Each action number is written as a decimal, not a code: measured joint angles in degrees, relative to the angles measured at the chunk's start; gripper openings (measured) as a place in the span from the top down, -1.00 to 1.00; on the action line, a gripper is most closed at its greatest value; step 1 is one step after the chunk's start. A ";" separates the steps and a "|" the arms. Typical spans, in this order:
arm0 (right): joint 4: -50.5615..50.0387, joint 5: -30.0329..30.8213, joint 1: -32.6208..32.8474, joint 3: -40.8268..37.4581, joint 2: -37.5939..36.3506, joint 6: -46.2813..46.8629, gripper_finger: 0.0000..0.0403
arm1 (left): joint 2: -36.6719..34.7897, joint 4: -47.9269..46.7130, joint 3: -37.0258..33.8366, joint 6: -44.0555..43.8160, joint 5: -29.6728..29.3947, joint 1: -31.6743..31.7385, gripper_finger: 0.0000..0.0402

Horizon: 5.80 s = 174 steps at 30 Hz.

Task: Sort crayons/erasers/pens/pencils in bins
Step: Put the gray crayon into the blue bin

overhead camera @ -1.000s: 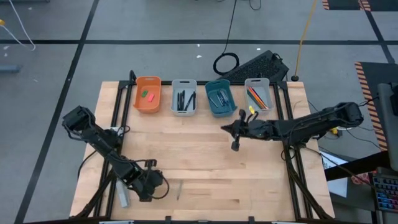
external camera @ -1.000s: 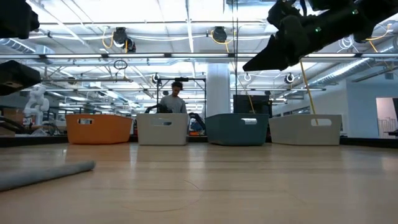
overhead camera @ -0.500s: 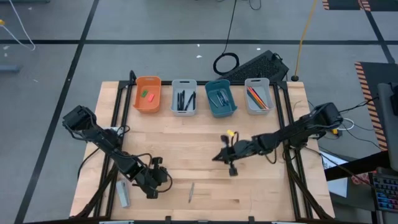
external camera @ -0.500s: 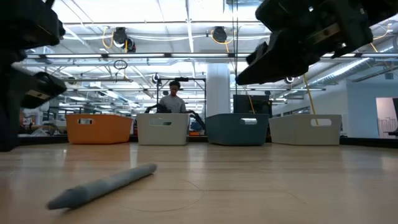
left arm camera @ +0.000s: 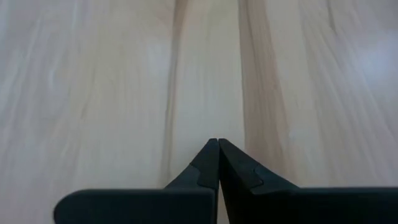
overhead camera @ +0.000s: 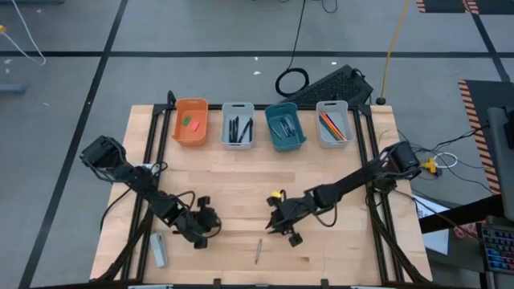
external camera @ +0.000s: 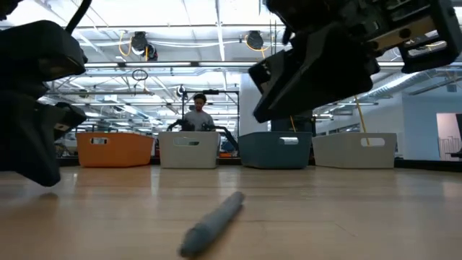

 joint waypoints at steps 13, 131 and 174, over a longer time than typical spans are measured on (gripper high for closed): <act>-9.54 -6.37 1.99 11.15 9.79 -8.82 0.35 | 0.00 1.42 -0.36 3.43 -0.14 2.08 0.95; -40.99 15.90 8.08 33.66 15.76 63.45 0.33 | 0.04 0.24 -0.34 0.51 -3.93 6.71 0.93; -63.29 14.36 5.42 43.99 23.94 80.97 0.33 | 0.04 -4.56 -0.34 0.02 -8.93 11.06 0.97</act>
